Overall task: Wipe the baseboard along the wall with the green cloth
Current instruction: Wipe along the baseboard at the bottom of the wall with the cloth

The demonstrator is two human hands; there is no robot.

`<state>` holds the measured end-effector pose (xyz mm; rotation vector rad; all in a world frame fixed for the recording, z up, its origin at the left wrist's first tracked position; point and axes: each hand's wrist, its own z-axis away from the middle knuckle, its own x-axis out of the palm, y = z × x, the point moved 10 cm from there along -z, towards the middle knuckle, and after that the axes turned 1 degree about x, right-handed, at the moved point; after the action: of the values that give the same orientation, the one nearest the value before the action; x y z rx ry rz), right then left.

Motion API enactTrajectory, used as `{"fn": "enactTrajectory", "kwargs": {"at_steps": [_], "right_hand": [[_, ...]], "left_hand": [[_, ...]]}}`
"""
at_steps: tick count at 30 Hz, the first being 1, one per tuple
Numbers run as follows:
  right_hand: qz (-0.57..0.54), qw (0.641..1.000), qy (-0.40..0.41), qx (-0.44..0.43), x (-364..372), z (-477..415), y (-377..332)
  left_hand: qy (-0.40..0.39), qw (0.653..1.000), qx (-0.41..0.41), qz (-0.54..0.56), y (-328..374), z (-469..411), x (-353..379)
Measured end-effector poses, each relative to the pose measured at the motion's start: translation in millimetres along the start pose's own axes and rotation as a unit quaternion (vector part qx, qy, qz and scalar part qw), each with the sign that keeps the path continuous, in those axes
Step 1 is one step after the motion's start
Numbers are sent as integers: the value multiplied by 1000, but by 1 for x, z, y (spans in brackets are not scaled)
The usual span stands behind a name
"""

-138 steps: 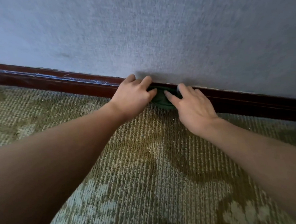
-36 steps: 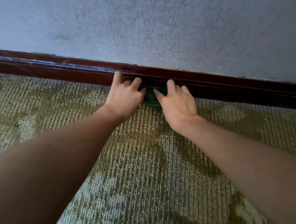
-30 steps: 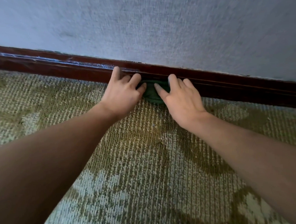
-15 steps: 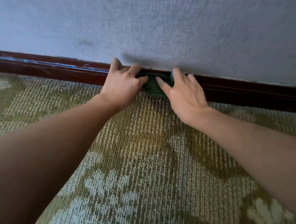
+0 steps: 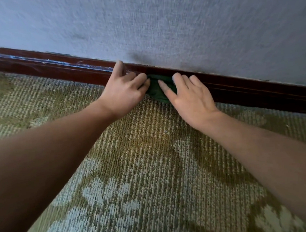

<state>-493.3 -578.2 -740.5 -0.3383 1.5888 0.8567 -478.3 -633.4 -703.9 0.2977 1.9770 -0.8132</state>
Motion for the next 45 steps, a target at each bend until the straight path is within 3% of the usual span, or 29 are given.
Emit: {"fn": "enactTrajectory", "kwargs": {"at_steps": [5, 12, 25, 29, 36, 45], "right_hand": [[52, 998, 3, -20, 11, 1, -9], [18, 999, -45, -3, 27, -9, -22], [38, 999, 13, 30, -21, -1, 12], [31, 997, 42, 49, -40, 5, 35], [19, 998, 21, 48, -34, 14, 41], [-7, 999, 7, 33, -20, 16, 36]], "left_hand": [[-58, 998, -17, -5, 4, 0, 16], [-168, 985, -43, -24, 9, 9, 45], [-49, 997, -46, -32, -11, -8, -12], [-42, 997, -44, -44, -11, -26, -27], [-75, 995, -3, -64, 4, -40, -25], [-52, 996, 30, -60, 12, -35, -17]]}}
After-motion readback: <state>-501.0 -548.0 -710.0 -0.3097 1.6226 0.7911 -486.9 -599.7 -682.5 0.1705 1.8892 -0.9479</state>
